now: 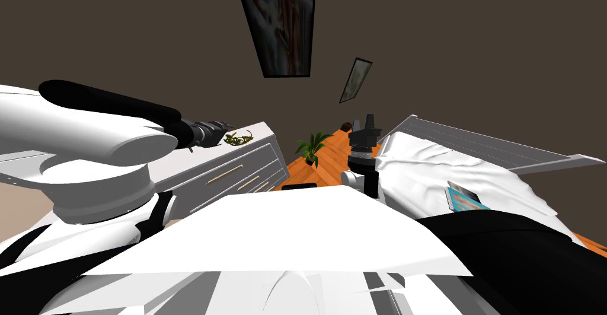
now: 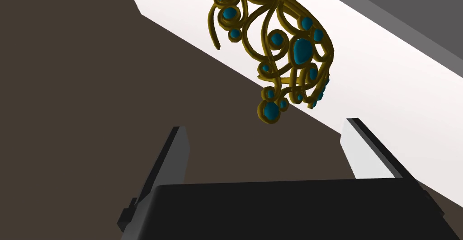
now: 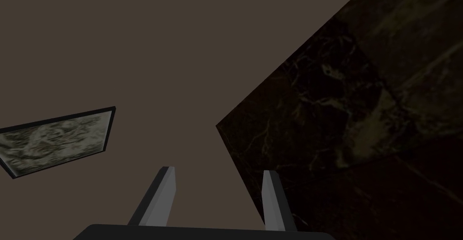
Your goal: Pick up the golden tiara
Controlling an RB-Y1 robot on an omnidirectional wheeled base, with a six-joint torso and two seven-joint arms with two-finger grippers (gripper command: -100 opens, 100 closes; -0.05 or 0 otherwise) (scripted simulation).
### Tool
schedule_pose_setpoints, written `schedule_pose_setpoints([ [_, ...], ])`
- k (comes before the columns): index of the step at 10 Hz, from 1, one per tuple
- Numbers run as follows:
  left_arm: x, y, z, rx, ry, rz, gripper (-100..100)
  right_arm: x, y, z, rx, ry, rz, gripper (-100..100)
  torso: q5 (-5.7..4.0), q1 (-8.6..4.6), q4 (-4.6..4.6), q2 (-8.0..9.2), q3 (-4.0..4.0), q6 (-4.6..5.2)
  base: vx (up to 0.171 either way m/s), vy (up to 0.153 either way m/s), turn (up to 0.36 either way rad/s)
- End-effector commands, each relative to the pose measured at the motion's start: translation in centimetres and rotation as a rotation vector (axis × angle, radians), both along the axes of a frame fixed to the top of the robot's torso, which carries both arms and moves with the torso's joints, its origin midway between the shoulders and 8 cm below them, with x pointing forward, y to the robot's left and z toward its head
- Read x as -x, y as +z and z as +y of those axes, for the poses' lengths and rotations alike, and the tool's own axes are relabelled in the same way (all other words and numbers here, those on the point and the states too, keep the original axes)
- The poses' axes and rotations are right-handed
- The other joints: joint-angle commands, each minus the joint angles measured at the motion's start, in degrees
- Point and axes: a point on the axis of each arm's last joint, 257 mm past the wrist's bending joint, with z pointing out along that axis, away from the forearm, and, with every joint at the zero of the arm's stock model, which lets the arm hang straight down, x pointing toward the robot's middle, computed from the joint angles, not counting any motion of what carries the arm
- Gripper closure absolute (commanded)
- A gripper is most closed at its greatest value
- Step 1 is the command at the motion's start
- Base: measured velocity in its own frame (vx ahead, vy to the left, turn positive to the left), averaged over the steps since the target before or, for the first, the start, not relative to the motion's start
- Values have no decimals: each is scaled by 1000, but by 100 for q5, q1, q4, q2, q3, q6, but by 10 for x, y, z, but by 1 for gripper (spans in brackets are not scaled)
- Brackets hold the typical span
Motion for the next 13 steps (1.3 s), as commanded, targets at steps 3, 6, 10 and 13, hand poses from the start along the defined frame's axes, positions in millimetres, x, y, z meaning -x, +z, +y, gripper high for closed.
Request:
schedule_pose_setpoints([
  [3,7,-1,4,-14,14,23,-100,0,0,0,0,0,0,0,1,2,0,3,2,0,31,19,-5],
  [6,-2,-7,10,-14,24,25,-100,0,0,0,0,0,0,0,-1,-5,4,19,10,1,-9,2,-30],
  [10,-11,-14,17,-15,35,25,-100,0,0,0,0,0,0,0,-1,-7,6,26,15,1,-19,0,-30],
  [13,-11,-14,18,-15,35,25,100,0,0,0,0,0,0,0,-1,-8,4,18,11,2,0,0,0],
])
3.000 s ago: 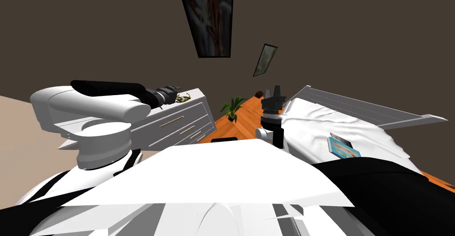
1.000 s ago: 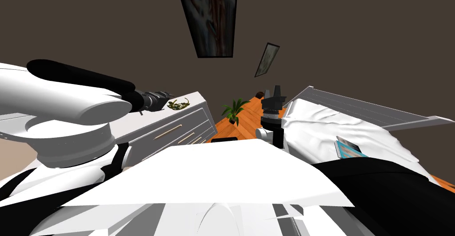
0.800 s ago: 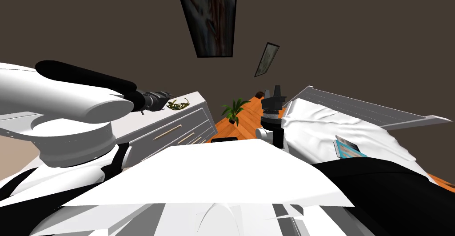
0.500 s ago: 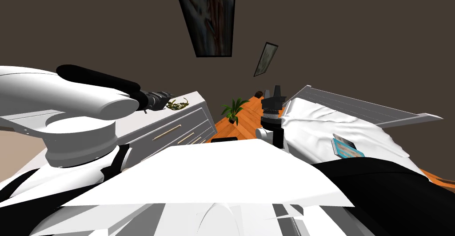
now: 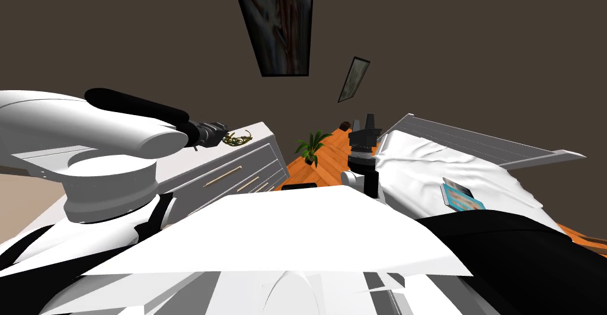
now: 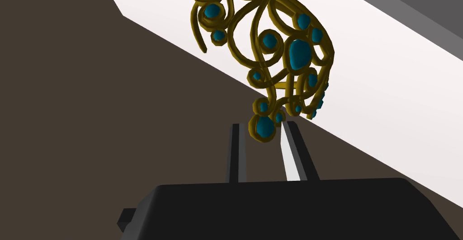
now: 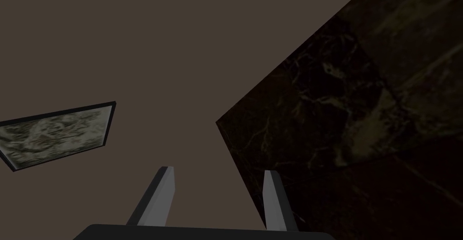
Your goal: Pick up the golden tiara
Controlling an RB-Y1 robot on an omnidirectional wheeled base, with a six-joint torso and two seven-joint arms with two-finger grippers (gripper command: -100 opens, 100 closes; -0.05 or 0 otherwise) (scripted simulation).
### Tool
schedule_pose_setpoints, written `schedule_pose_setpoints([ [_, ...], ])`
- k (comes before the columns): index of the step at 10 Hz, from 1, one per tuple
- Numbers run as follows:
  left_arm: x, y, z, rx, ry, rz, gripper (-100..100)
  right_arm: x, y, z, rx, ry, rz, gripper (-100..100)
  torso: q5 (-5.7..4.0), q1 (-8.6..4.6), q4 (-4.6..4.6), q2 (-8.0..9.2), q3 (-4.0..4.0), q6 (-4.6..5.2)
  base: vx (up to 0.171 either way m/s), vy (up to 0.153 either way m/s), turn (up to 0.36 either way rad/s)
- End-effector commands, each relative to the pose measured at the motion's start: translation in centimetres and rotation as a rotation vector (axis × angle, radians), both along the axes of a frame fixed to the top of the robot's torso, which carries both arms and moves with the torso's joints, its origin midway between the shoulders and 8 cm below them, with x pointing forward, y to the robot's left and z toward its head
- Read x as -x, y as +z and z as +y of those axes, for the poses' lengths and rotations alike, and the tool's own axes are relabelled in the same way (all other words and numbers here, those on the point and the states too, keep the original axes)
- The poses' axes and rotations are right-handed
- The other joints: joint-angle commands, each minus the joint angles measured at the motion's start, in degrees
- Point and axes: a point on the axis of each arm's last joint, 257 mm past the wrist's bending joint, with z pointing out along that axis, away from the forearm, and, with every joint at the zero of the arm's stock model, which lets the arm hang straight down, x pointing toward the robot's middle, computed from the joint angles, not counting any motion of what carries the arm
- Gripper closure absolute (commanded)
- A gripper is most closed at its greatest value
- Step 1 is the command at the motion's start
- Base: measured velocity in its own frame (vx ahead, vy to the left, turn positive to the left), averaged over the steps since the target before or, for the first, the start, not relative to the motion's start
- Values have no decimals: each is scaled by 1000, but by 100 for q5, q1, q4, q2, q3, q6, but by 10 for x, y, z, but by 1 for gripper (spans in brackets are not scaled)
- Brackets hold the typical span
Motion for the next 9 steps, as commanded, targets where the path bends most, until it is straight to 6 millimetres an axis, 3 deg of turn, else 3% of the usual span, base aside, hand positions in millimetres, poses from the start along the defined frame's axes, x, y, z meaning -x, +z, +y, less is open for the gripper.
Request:
schedule_pose_setpoints([
  [1,0,0,0,0,0,0,100,0,0,0,0,0,0,0,0,0,0,0,0,0,0,0,0],
  [2,0,0,0,0,0,0,100,0,0,0,0,0,0,0,0,0,0,1,1,0,0,0,0],
  [3,0,0,0,0,0,0,0,0,0,0,0,0,0,0,0,0,1,1,1,1,0,0,0],
  [4,5,4,-5,2,-7,-1,100,0,0,0,0,0,0,0,-1,0,1,1,1,1,16,0,52],
  [7,19,12,-14,0,-20,0,100,0,0,0,0,0,0,0,-2,-3,2,-3,-1,0,27,-1,47],
  [8,15,13,-12,1,-18,-1,100,0,0,0,0,0,0,0,-2,-4,2,-3,0,0,10,-4,11],
  [9,16,13,-11,1,-17,0,0,0,0,0,0,0,0,0,-1,-3,1,-1,0,2,0,0,0],
])
